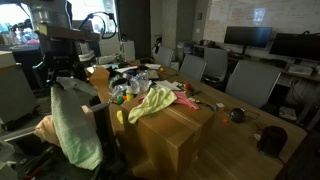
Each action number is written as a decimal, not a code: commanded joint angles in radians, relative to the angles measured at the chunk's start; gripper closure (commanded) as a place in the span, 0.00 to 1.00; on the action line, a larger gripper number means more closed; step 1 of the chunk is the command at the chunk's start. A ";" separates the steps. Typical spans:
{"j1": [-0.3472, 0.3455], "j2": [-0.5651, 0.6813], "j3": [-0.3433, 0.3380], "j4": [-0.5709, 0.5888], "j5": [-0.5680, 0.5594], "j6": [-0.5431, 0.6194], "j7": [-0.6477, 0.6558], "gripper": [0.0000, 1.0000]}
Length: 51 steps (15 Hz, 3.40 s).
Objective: Pick up the cloths from the box and put them on the chair.
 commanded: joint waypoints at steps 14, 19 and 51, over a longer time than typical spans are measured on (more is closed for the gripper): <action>0.111 0.108 -0.105 0.025 0.429 0.237 0.122 1.00; 0.146 0.237 -0.062 0.046 0.506 0.371 0.233 1.00; 0.111 0.686 0.096 0.218 -0.327 0.627 1.056 0.00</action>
